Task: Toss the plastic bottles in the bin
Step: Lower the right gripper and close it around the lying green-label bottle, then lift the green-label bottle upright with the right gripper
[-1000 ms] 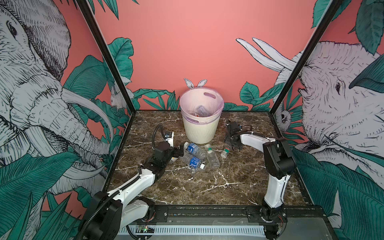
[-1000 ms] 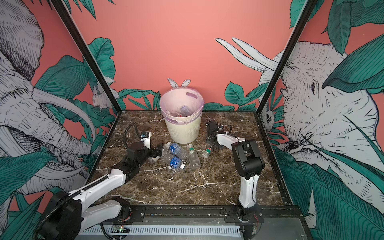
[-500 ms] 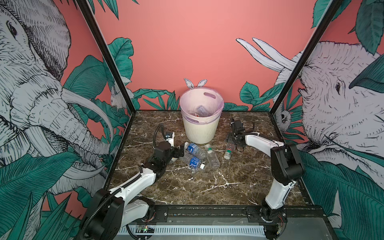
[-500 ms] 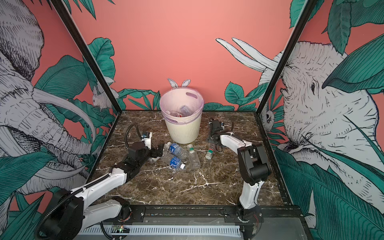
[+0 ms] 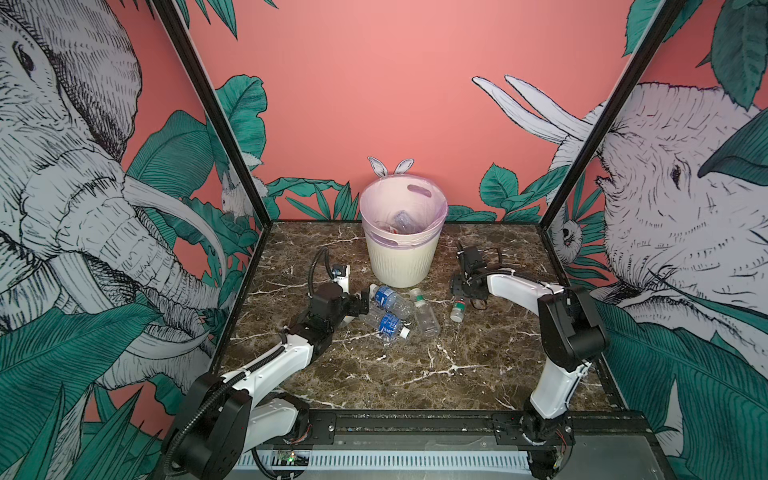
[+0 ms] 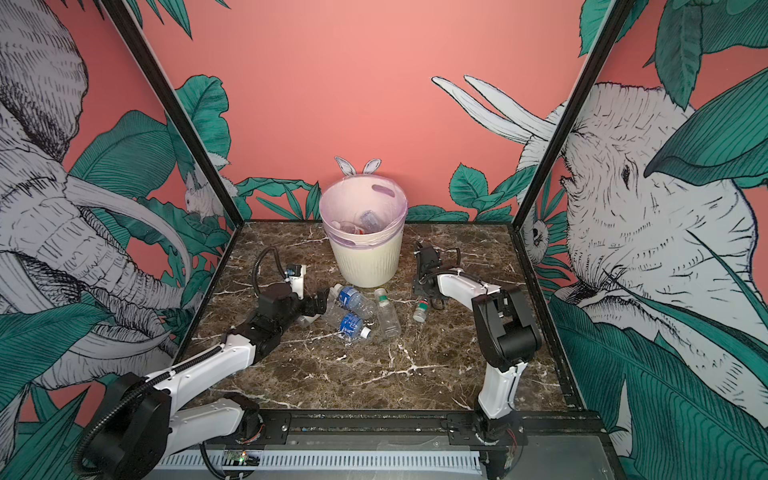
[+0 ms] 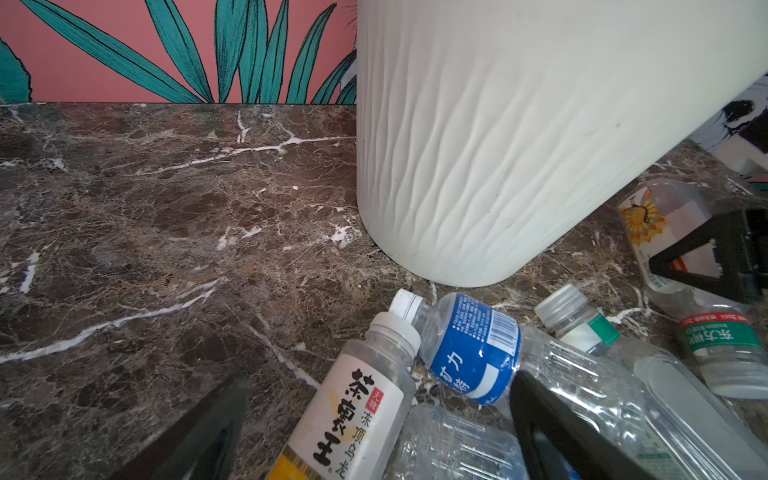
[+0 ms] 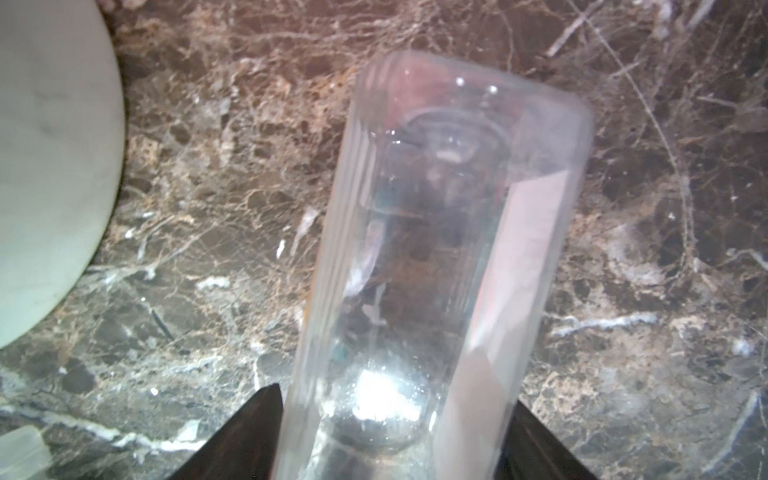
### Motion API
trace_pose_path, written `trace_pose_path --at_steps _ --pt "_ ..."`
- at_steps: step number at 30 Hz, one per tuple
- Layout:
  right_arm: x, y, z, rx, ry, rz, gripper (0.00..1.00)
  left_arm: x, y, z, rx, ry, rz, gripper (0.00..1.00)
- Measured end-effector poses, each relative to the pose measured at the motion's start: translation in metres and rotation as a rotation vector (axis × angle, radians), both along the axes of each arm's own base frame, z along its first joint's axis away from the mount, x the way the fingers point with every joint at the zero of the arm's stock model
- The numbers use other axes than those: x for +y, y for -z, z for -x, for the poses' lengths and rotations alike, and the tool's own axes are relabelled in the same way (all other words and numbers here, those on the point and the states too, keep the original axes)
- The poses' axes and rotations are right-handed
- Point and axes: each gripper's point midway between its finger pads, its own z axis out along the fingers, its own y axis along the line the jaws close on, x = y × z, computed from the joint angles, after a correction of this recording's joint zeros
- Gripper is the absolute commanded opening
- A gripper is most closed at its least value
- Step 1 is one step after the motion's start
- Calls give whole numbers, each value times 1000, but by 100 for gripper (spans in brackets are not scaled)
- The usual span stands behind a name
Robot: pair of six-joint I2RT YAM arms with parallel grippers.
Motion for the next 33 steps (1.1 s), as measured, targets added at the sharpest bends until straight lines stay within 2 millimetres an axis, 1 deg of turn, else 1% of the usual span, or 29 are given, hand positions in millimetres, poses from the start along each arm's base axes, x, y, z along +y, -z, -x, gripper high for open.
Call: trace_pose_path --at_steps 5,12,21,25,29,33 --pt "6 0 4 0 -27 23 79 0 0 0 0 0 0 98" --pt "2 0 4 -2 -30 56 78 0 0 0 0 0 0 98" --pt "-1 -3 2 -14 -34 79 70 0 0 0 0 1 0 98" --pt "0 -3 2 -16 -39 83 63 0 0 0 0 1 0 98" --pt "1 -3 1 -19 -43 81 54 0 0 0 0 1 0 98" --pt "2 -3 0 -37 -47 74 40 0 0 0 0 1 0 98"
